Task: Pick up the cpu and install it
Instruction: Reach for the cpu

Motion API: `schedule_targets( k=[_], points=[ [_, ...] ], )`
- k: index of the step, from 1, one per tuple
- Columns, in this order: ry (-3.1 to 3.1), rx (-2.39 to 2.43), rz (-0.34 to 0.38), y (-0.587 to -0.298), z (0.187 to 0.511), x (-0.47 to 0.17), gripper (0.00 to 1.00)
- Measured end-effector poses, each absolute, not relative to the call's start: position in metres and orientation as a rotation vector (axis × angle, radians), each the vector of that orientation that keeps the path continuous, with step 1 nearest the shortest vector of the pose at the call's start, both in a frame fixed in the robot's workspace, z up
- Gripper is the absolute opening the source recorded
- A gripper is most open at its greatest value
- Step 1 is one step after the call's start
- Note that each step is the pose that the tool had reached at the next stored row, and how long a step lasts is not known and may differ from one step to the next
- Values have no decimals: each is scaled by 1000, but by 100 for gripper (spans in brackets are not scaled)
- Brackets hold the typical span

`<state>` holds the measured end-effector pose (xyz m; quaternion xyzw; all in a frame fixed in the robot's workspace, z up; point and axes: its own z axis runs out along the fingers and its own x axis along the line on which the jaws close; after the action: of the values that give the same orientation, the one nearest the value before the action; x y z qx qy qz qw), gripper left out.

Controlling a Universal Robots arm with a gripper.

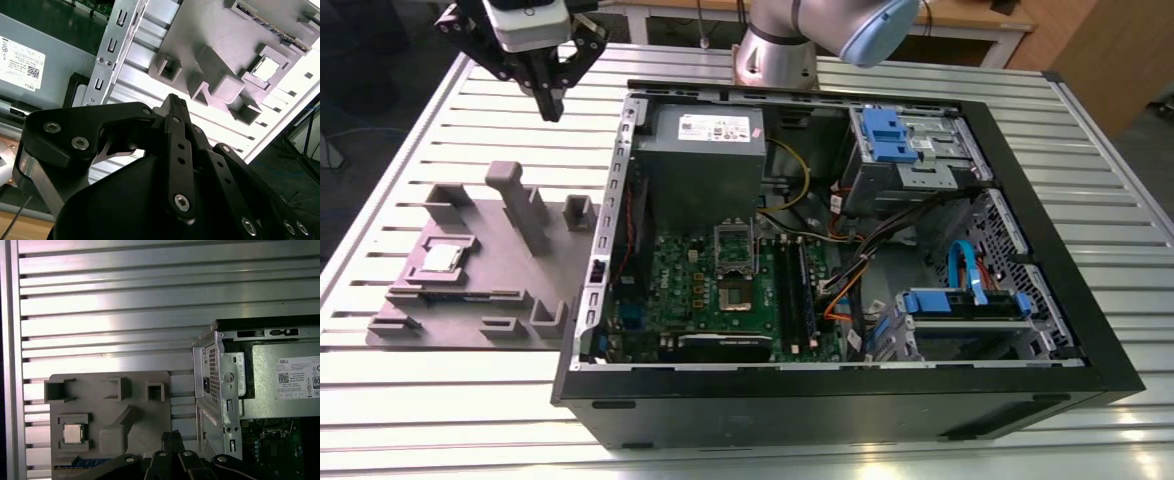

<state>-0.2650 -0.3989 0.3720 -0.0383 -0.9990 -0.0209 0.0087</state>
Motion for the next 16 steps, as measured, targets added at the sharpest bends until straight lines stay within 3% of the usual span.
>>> schedule_targets(
  k=[16],
  points=[
    [-3118, -120, -65, -399, 371, -275, 10]
  ],
)
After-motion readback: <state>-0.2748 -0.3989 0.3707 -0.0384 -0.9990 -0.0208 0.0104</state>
